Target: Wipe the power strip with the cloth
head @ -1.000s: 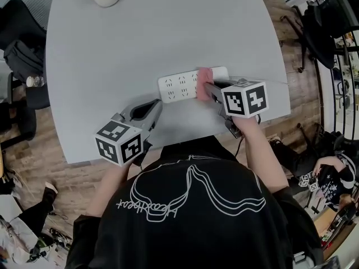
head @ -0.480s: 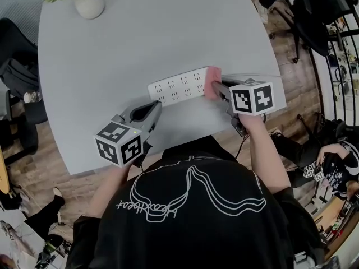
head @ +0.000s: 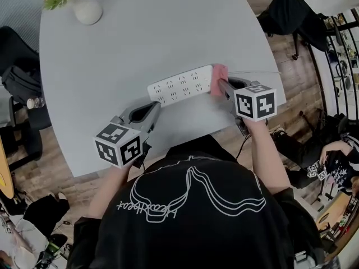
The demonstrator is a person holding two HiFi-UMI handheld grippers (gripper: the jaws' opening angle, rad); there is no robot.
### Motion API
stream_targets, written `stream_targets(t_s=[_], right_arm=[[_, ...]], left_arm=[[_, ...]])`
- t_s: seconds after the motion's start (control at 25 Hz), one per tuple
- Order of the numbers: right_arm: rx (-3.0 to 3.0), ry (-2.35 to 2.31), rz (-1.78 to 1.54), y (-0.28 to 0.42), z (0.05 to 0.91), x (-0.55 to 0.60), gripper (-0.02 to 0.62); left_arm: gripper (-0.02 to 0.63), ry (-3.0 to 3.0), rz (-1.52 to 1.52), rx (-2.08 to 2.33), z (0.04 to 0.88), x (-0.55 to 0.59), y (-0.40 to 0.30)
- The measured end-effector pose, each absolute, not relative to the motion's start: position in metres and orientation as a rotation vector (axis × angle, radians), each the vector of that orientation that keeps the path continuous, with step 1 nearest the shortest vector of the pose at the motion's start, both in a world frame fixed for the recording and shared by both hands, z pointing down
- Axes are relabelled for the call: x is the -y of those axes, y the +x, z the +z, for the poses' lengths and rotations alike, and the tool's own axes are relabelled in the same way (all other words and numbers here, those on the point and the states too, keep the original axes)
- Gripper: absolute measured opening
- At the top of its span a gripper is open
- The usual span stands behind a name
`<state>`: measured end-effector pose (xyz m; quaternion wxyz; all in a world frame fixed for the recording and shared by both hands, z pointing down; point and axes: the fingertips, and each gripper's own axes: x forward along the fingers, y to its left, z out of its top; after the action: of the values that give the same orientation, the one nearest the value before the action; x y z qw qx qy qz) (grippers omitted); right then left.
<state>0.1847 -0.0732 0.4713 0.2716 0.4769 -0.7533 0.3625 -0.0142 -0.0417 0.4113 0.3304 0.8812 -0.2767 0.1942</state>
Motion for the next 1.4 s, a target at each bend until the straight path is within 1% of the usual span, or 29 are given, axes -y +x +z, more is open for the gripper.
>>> stream_targets(t_s=[0.2, 0.44, 0.52, 0.88, 1.2, 1.4], right_arm=[[2.315, 1.251, 0.854, 0.154, 0.426, 0.055, 0.035], [2.511, 1.364, 0.538, 0.129, 0.361, 0.021, 0.034], [2.580, 1.366, 0.484, 0.115, 0.341, 0.002, 0.034], [2.829, 1.290, 0.408, 0.065, 0.268, -0.070, 0.034], [2.913, 1.193, 0.335, 0.052, 0.237, -0.099, 0.031], [2.916, 1.136, 0.315, 0.052, 0.232, -0.118, 0.029]], left_arm=[[0.012, 2.326, 0.487, 0.745, 0.397, 0.030, -0.025], [0.012, 2.395, 0.412, 0.766, 0.367, 0.005, -0.034], [0.012, 2.407, 0.387, 0.788, 0.358, -0.007, -0.038], [0.011, 2.595, 0.237, 0.800, 0.288, -0.063, -0.052], [0.012, 2.675, 0.167, 0.851, 0.247, -0.095, -0.055], [0.012, 2.679, 0.167, 0.876, 0.236, -0.118, -0.048]])
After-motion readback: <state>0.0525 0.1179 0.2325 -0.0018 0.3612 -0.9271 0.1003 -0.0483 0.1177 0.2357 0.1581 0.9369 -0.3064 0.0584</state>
